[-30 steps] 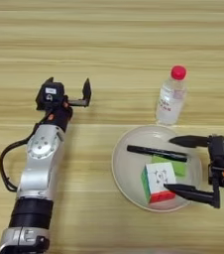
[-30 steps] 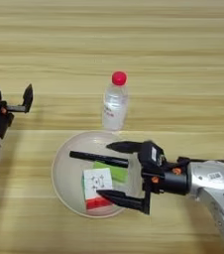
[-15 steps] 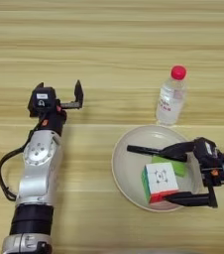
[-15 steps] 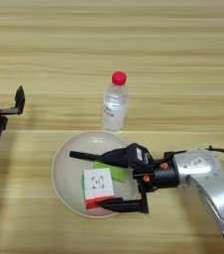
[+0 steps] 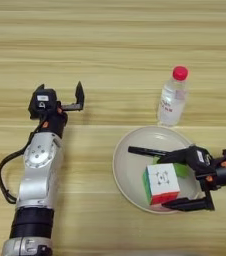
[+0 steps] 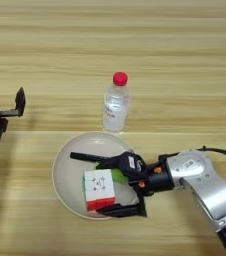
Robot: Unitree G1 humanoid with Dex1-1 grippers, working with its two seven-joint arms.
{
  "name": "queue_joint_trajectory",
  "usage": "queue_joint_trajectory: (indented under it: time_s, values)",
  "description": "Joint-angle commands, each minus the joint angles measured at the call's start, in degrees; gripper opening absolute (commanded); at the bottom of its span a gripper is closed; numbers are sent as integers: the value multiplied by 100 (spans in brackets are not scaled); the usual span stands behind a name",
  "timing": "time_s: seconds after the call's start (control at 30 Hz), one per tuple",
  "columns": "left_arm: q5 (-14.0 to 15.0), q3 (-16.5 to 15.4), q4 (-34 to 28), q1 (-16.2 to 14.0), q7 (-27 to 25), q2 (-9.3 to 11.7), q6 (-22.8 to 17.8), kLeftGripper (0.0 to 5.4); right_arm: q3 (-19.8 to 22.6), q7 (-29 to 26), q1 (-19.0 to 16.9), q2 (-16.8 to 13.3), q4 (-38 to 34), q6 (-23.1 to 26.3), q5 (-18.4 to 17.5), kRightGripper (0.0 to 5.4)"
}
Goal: Move the objects on the table
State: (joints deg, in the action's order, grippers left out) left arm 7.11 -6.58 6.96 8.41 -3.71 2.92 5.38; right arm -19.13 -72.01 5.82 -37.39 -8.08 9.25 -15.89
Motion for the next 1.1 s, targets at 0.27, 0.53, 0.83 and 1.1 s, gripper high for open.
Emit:
queue_joint_trajectory:
  time_s: [0.27,0.53,0.83,1.1]
  values:
    - [-412,146,9,-228,112,52,322,540,-20,46,77,71,-31,-100,26,350]
    - [-591,215,36,-303,149,68,415,540,125,107,93,145,-220,-35,-141,332]
    - [-586,263,-84,-393,138,84,389,540,396,63,186,69,-387,176,-397,332]
    - [-390,245,-432,-128,-172,291,226,540,721,67,288,-11,-424,350,-632,332]
